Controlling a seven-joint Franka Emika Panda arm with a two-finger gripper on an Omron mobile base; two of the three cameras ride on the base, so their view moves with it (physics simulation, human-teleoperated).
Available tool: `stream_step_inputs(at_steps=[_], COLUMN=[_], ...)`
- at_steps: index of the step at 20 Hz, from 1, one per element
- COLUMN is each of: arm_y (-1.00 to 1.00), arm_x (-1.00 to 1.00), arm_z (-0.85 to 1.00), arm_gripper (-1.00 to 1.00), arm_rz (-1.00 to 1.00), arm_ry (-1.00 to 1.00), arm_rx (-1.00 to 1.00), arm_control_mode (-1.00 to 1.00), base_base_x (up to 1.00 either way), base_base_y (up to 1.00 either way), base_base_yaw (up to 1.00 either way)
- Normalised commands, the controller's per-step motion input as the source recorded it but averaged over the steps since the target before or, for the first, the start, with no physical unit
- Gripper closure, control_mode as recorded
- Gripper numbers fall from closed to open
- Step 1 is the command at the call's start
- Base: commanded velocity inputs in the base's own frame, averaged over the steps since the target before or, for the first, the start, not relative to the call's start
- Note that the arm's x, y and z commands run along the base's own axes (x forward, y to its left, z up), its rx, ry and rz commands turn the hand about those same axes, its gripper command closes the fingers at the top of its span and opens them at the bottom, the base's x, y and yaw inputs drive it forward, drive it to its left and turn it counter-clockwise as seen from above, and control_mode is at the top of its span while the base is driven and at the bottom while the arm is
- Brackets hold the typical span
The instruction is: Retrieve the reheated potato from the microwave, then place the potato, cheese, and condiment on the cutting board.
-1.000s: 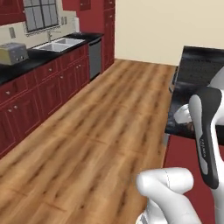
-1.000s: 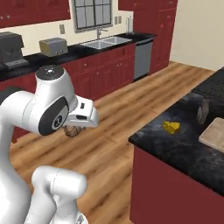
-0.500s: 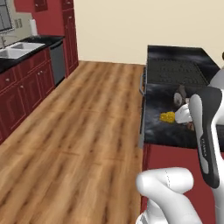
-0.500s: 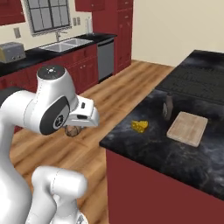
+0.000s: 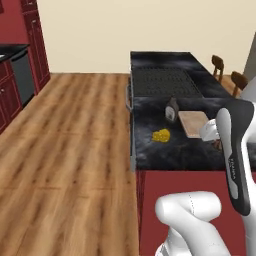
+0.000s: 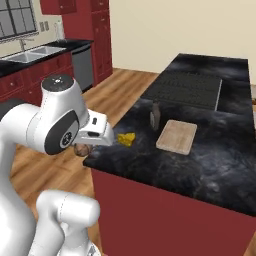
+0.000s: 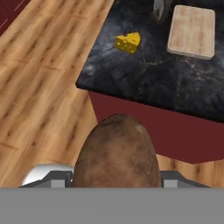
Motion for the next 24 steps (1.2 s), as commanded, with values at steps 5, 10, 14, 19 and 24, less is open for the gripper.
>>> stream_step_inputs(at_steps=[5,10,14,19,24], arm_y=[0.00,0.00,0.00,0.00,0.00], arm_x=[0.00,0.00,0.00,0.00,0.00], arm_z=[0.00,0.00,0.00,0.00,0.00], arm_gripper=[1.00,1.00,1.00,1.00,1.00], arm_rz=[0.00,0.00,0.00,0.00,0.00], arm_ry=[0.00,0.00,0.00,0.00,0.00], arm_rx=[0.00,0.00,0.00,0.00,0.00], arm_control_mode=[1.00,1.00,1.00,1.00,1.00], base_base_x=[0.21,0.34,0.46,0.23,0.27], base_base_y=[-0.47,-0.49,-0.33,-0.33,-0.35], base_base_yaw=[-0.24,-0.21,-0.16,-0.08,-0.04])
